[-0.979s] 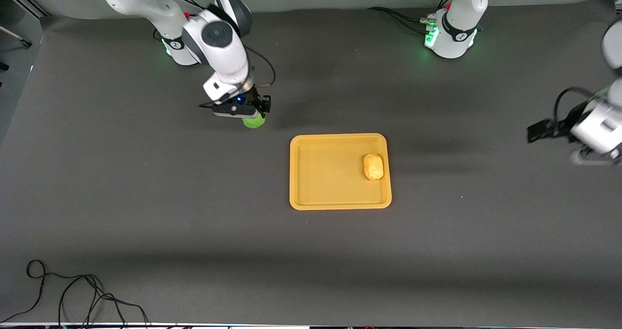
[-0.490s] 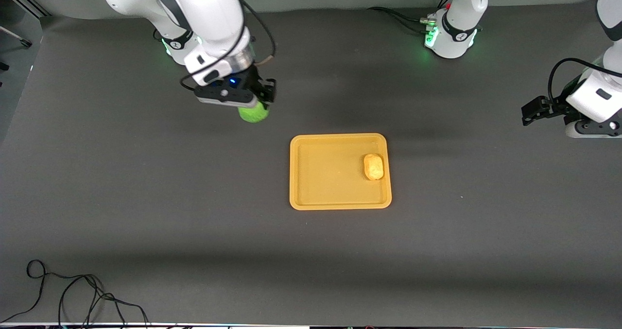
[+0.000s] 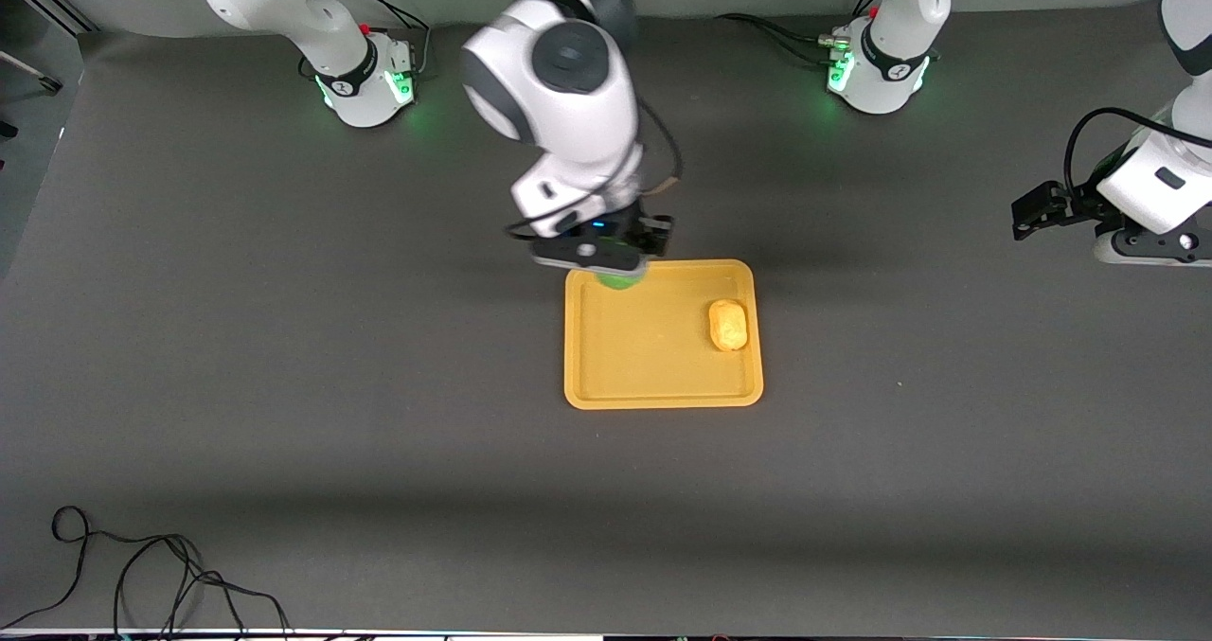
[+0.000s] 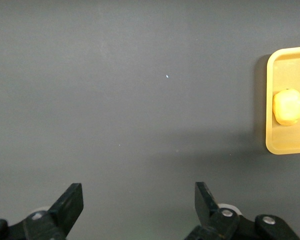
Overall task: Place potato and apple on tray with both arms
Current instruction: 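Carry the green apple onto the tray beside the potato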
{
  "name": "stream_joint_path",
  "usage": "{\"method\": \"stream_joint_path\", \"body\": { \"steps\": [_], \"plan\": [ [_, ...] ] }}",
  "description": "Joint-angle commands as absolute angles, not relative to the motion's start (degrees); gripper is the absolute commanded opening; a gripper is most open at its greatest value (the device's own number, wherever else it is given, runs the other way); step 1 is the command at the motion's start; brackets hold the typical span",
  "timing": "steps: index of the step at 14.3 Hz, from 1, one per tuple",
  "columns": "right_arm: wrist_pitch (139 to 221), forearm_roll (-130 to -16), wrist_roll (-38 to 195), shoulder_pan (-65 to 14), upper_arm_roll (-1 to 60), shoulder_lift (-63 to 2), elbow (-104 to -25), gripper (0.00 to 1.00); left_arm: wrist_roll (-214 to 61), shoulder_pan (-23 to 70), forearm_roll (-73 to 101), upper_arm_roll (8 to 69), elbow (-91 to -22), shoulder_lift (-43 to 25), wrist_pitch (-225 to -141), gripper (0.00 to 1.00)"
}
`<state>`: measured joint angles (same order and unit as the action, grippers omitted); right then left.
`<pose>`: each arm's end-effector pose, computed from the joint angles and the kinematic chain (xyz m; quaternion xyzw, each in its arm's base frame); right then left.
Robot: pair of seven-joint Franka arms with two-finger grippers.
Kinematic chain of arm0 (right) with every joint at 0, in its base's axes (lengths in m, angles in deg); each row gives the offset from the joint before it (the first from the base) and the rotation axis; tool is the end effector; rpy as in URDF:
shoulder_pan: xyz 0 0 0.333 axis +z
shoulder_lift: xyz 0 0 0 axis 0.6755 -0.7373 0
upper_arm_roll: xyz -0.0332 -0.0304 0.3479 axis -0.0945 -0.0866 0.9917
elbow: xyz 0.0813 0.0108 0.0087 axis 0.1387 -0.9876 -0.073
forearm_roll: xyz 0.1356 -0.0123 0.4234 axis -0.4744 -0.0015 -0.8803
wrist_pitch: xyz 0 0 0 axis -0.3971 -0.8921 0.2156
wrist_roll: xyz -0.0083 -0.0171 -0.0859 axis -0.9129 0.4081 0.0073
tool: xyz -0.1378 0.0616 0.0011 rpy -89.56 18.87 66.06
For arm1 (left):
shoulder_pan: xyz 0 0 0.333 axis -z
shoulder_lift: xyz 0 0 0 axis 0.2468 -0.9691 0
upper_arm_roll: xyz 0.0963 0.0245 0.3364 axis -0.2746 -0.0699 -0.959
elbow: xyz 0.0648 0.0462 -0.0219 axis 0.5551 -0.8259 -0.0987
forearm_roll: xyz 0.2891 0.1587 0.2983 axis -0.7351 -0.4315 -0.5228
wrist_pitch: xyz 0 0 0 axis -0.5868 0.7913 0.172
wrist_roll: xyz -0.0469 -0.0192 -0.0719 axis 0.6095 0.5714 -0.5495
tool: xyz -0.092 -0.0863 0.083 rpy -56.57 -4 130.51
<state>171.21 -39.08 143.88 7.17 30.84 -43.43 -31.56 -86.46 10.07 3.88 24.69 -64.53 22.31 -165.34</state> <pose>0.5554 0.6004 0.4176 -0.9912 0.1257 -0.0191 0.0377 0.5733 0.0005 0.5297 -0.9992 0.0332 0.0191 0.0128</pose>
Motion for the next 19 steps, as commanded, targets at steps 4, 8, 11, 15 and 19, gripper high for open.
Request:
{"method": "stream_joint_path", "body": {
  "steps": [4, 8, 11, 15, 19],
  "plan": [
    [180.0, -33.3, 149.9, 11.6, 30.2, -60.5, -23.0, 0.46, -87.9, 10.0, 4.6, 24.2, -64.4, 23.6, -164.0, 0.99],
    [184.7, -31.4, 149.9, 10.6, 30.1, -64.9, -23.2, 0.46, -87.9, 10.1, 4.6, 24.2, -64.5, 23.5, -163.9, 0.99],
    [186.6, -31.4, 149.7, 9.8, 29.4, -66.2, -23.4, 0.46, -87.9, 10.1, 4.6, 24.1, -64.6, 23.3, -163.8, 0.99],
    [189.6, -31.4, 150.0, 9.5, 29.3, -68.4, -23.5, 0.48, -87.9, 10.2, 4.6, 24.2, -64.7, 23.1, -163.3, 0.99],
    [188.1, -31.6, 149.5, 9.3, 29.3, -67.0, -23.3, 1.0, -87.9, 10.2, 4.5, 24.2, -64.8, 23.1, -162.7, 0.99]
  ]
}}
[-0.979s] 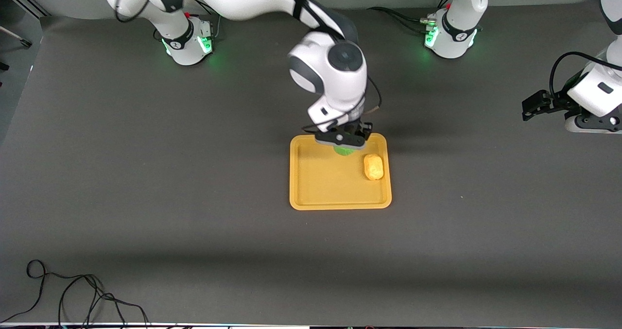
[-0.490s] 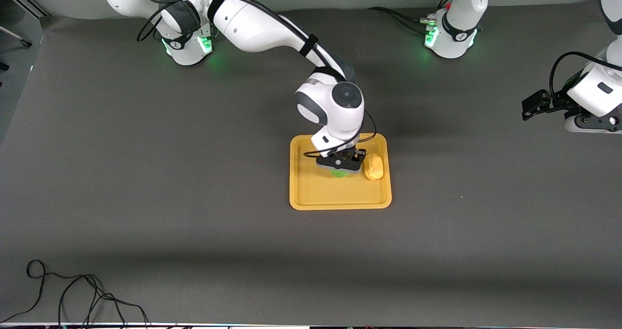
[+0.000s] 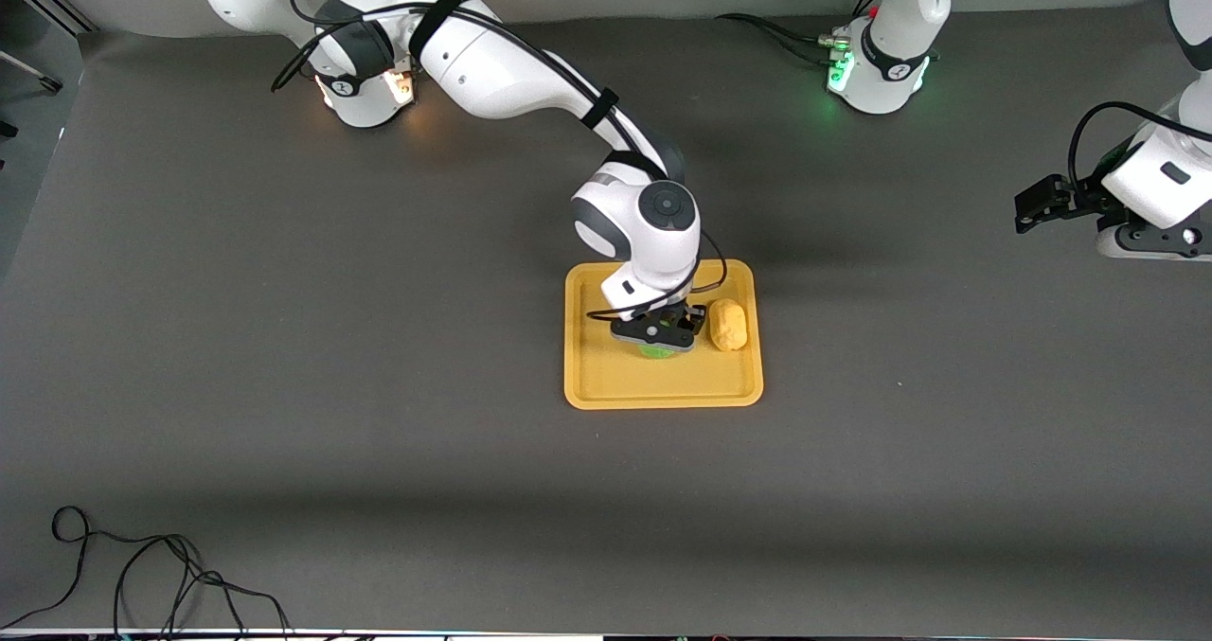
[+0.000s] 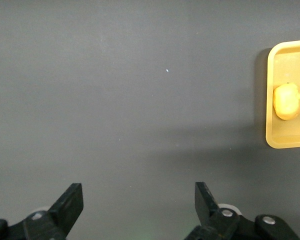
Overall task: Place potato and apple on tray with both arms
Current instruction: 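Carry the green apple onto the tray beside the potato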
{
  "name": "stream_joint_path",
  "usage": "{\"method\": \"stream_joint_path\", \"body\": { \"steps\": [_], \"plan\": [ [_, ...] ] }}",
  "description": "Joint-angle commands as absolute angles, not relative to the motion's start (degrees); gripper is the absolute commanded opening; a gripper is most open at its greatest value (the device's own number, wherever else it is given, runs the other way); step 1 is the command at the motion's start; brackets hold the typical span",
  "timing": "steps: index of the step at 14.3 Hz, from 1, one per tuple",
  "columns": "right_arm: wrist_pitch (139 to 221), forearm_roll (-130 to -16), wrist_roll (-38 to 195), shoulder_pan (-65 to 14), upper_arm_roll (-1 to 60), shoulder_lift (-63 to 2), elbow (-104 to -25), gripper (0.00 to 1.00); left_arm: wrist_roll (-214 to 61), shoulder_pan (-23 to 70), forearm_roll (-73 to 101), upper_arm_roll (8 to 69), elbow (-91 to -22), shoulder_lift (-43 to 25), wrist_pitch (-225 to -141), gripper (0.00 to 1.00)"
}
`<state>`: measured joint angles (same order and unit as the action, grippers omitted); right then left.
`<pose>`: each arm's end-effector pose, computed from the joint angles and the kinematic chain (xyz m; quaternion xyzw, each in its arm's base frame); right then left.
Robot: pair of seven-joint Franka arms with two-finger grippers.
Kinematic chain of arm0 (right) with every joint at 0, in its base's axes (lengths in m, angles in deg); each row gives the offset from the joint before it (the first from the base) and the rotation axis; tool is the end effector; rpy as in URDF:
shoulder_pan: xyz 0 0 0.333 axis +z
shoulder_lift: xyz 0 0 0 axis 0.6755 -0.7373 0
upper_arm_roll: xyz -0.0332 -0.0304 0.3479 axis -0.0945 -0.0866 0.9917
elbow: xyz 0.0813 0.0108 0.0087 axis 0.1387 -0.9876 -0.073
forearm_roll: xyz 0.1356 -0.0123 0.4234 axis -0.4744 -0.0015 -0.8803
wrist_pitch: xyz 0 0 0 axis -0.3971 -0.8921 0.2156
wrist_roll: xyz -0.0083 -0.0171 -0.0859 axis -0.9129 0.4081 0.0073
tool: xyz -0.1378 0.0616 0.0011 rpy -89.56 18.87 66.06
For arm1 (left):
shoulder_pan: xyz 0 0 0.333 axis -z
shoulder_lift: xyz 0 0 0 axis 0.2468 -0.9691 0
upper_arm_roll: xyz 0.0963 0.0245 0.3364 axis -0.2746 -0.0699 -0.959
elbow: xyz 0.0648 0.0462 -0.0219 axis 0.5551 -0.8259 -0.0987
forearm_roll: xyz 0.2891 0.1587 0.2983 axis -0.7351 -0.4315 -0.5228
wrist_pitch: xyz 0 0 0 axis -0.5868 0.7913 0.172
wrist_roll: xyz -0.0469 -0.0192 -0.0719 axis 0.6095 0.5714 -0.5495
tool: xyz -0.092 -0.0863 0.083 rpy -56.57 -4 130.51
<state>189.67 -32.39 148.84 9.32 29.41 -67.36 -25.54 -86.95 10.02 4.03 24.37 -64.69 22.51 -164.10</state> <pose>0.5818 0.6438 0.1531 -0.9893 0.1217 -0.0802 0.0030 0.5688 0.0039 0.5285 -0.9989 0.0339 0.0295 0.0108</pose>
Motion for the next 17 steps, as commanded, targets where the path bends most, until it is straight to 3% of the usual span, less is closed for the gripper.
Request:
{"method": "stream_joint_path", "body": {
  "steps": [1, 9, 11, 17],
  "plan": [
    [185.4, -31.6, 149.5, 9.3, 29.2, -65.3, -23.2, 1.0, -87.9, 10.2, 4.5, 24.2, -64.8, 23.1, -162.6, 0.99],
    [163.1, -32.2, 145.6, 7.6, 29.1, -46.1, -23.6, 1.0, -89.0, 10.0, 4.7, 24.2, -64.3, 23.1, -162.8, 1.0],
    [158.8, -32.4, 136.9, 4.1, 29.1, -37.9, -29.8, 1.0, -89.0, 9.9, 5.8, 24.0, -63.4, 23.1, -164.0, 1.0],
    [158.4, -35.5, 111.9, -13.9, 30.9, -13.7, -53.3, 1.0, -89.1, 10.0, 5.3, 24.2, -61.5, 21.9, -162.8, 1.0]
  ]
}}
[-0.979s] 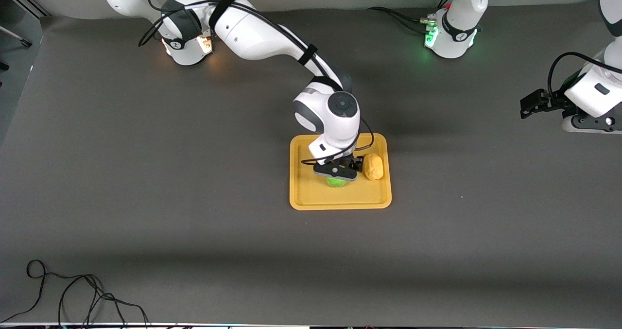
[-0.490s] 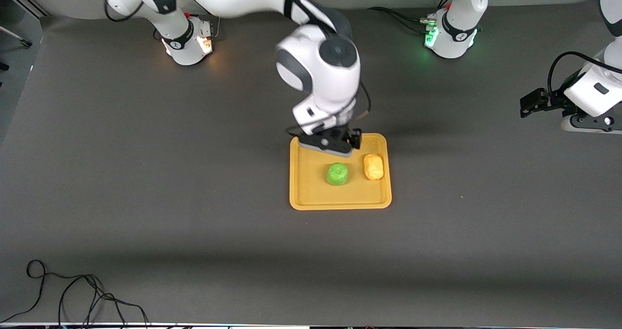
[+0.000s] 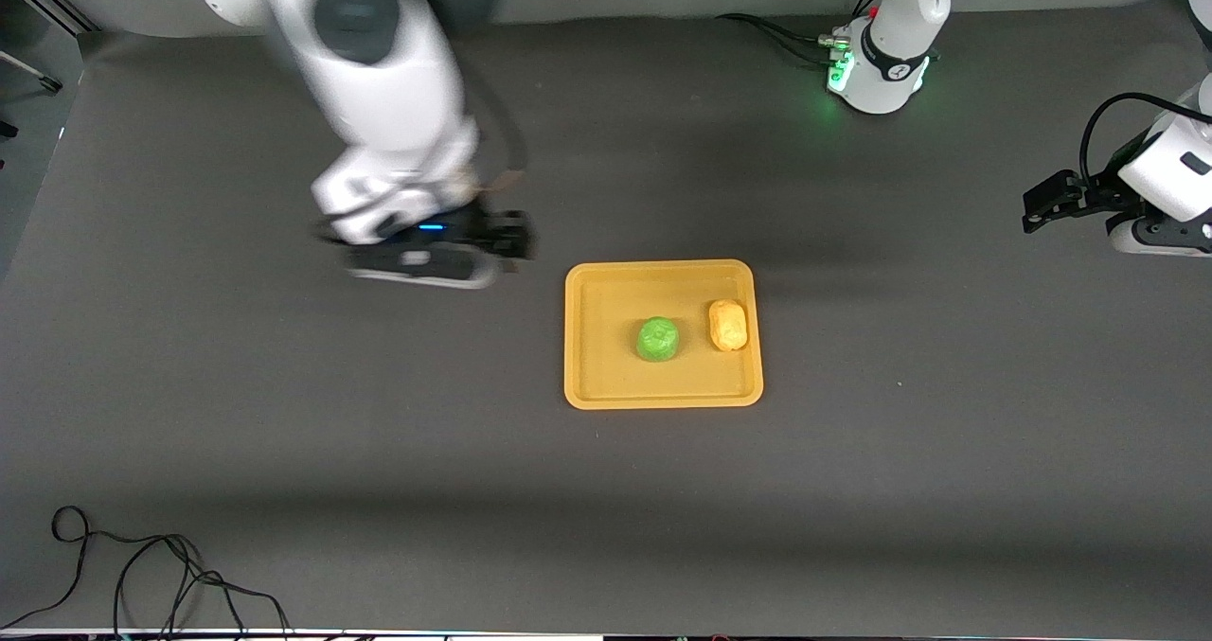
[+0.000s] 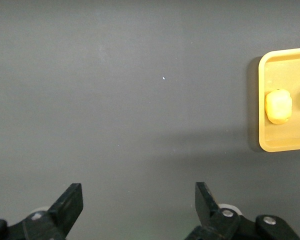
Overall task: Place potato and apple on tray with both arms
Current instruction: 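Open the right gripper and withdraw it from the tray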
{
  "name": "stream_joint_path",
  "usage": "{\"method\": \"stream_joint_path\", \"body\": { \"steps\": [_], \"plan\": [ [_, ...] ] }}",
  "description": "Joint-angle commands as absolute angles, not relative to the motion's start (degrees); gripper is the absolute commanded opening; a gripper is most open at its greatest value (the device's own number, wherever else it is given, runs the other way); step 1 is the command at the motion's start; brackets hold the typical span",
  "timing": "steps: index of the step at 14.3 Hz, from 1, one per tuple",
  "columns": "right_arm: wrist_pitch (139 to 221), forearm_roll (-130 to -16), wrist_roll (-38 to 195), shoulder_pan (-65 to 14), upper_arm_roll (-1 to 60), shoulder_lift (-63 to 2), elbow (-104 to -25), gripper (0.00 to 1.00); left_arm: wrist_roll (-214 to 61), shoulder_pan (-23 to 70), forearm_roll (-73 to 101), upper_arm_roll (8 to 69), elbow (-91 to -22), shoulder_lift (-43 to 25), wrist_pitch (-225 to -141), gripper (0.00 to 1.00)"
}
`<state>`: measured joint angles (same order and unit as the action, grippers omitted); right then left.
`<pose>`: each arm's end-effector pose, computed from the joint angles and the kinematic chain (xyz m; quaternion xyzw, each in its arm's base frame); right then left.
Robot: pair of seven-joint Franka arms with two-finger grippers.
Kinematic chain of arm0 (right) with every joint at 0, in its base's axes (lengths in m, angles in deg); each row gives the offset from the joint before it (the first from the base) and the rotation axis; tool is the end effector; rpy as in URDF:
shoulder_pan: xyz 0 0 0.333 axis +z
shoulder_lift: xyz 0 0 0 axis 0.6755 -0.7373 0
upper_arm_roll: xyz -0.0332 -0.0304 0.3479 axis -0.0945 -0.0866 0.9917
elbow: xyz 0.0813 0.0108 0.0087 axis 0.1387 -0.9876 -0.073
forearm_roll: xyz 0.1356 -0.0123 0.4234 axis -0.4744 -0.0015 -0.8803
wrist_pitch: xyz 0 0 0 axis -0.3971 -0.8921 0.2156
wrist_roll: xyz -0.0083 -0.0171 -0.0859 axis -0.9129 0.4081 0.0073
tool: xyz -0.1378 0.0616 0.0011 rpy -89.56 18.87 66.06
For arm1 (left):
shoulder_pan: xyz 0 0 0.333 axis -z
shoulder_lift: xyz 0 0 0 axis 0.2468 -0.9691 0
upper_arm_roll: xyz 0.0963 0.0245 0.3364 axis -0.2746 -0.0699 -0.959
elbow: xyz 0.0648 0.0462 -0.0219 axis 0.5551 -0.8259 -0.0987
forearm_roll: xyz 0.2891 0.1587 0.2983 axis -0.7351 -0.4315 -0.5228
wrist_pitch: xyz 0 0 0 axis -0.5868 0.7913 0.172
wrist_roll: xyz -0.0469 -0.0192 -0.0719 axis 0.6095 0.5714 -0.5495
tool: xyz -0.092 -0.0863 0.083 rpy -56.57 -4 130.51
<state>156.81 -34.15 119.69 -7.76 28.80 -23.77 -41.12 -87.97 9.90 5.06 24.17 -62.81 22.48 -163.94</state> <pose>0.6161 0.3449 0.5672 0.9977 -0.0610 0.0195 0.0227 0.5735 0.0047 0.5452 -0.9991 0.0385 0.0145 0.0021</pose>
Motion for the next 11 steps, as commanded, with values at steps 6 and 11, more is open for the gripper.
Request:
{"method": "stream_joint_path", "body": {
  "steps": [6, 11],
  "plan": [
    [155.7, -35.4, 94.6, -36.0, 37.4, -7.9, -57.6, 1.0, -89.2, 9.9, 5.1, 24.2, -61.4, 21.9, -163.0, 1.0],
    [153.2, -35.4, 84.6, -44.6, 37.0, -6.9, -57.6, 1.0, -89.2, 9.8, 5.1, 24.2, -61.8, 21.9, -164.0, 0.99]
  ]
}}
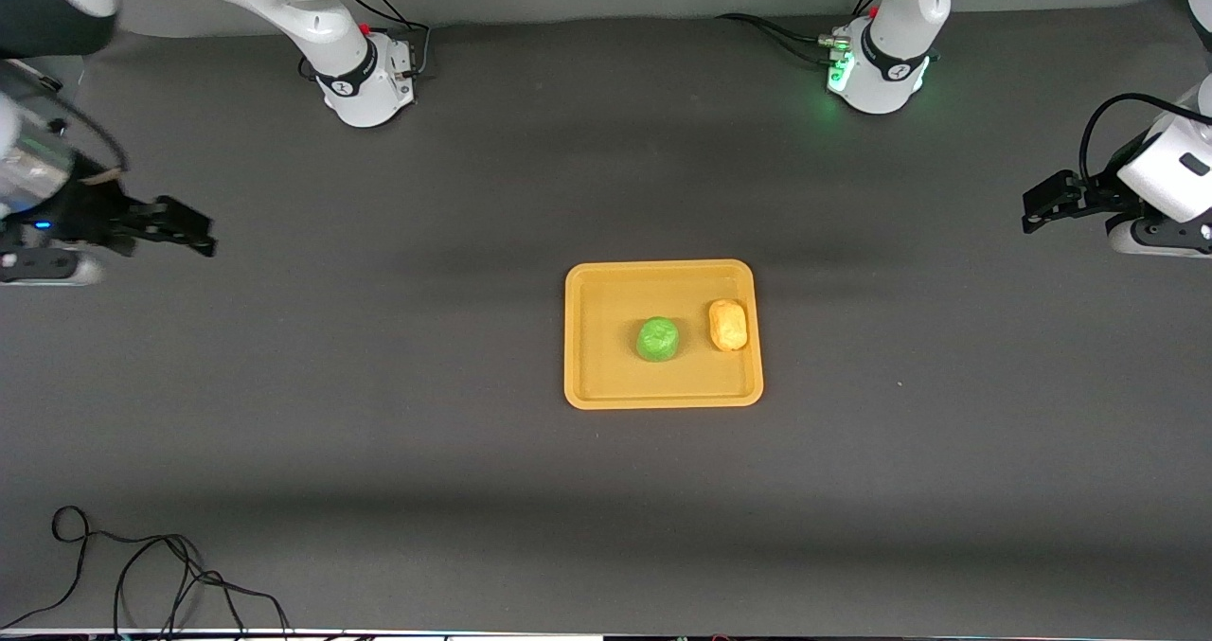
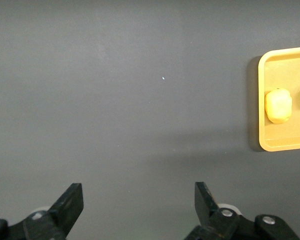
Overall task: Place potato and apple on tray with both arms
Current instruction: 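Open the right gripper and withdraw it from the tray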
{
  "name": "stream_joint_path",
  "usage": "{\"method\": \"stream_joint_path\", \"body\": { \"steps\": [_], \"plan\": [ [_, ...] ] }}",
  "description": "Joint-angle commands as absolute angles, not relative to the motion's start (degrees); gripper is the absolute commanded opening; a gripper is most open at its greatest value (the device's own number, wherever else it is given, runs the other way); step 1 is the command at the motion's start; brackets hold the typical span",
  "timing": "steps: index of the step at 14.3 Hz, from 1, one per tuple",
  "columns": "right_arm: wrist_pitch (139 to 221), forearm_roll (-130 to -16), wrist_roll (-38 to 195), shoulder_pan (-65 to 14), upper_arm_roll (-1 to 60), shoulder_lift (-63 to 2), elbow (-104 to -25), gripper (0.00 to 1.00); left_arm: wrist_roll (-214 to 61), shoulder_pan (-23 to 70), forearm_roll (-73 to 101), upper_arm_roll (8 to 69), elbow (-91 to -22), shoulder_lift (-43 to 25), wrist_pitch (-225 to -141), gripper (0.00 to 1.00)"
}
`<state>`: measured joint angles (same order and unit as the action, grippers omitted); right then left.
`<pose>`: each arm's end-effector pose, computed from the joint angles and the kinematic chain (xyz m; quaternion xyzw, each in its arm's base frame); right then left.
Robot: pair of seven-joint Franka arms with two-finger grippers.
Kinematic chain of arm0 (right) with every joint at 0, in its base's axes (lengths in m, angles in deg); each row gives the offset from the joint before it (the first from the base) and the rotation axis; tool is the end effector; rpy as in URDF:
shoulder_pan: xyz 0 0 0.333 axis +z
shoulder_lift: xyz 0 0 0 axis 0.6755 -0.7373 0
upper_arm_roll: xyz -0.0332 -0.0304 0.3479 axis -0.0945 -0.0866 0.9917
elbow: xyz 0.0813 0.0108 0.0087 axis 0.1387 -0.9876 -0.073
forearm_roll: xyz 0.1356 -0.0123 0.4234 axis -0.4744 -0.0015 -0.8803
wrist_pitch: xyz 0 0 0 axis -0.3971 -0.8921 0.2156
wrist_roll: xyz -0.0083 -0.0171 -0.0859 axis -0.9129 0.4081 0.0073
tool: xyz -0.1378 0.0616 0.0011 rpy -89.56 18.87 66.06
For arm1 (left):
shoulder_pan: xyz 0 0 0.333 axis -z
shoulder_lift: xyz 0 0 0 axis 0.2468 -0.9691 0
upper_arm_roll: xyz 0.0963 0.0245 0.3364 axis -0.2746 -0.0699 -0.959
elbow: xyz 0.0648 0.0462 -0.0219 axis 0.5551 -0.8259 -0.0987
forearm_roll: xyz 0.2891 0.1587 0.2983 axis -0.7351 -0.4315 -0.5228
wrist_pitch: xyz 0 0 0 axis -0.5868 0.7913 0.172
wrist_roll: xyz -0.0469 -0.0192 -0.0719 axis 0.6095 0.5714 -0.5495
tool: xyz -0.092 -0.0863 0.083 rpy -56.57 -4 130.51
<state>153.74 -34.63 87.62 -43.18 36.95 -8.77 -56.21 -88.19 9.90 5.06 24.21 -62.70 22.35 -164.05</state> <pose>0.6108 0.0128 0.5962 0.9994 -0.0217 -0.0235 0.0116 0.5746 0.0043 0.5451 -0.9991 0.0408 0.0137 0.0021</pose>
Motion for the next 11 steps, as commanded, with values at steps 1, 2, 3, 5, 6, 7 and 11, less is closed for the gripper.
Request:
{"method": "stream_joint_path", "body": {
  "steps": [1, 2, 3, 5, 6, 7, 11],
  "plan": [
    [153.3, -35.4, 83.3, -44.4, 35.0, -7.0, -57.6, 1.0, -89.2, 9.8, 5.1, 24.1, -61.8, 21.9, -164.1, 0.99],
    [153.3, -35.4, 83.0, -44.3, 34.5, -7.1, -57.6, 1.0, -89.2, 9.9, 5.1, 24.2, -61.8, 22.0, -164.1, 1.0],
    [153.3, -35.4, 83.0, -44.3, 34.4, -7.2, -57.3, 1.0, -89.2, 9.8, 4.9, 24.2, -61.9, 22.0, -164.1, 1.0],
    [153.3, -35.4, 83.0, -44.2, 34.4, -7.5, -57.0, 1.0, -89.2, 9.8, 4.9, 24.1, -61.9, 21.9, -164.1, 1.0],
    [153.5, -35.4, 83.0, -44.1, 34.4, -7.5, -56.9, 1.0, -89.2, 9.8, 4.9, 24.1, -61.9, 22.0, -164.1, 1.0],
    [153.6, -35.4, 83.1, -44.0, 34.5, -7.5, -56.7, 1.0, -89.2, 9.8, 4.9, 24.1, -61.9, 22.0, -164.1, 1.0],
    [153.6, -35.4, 83.2, -44.0, 34.5, -7.5, -56.4, 1.0, -89.2, 9.8, 4.9, 24.2, -61.9, 21.9, -164.1, 1.0]
  ]
}}
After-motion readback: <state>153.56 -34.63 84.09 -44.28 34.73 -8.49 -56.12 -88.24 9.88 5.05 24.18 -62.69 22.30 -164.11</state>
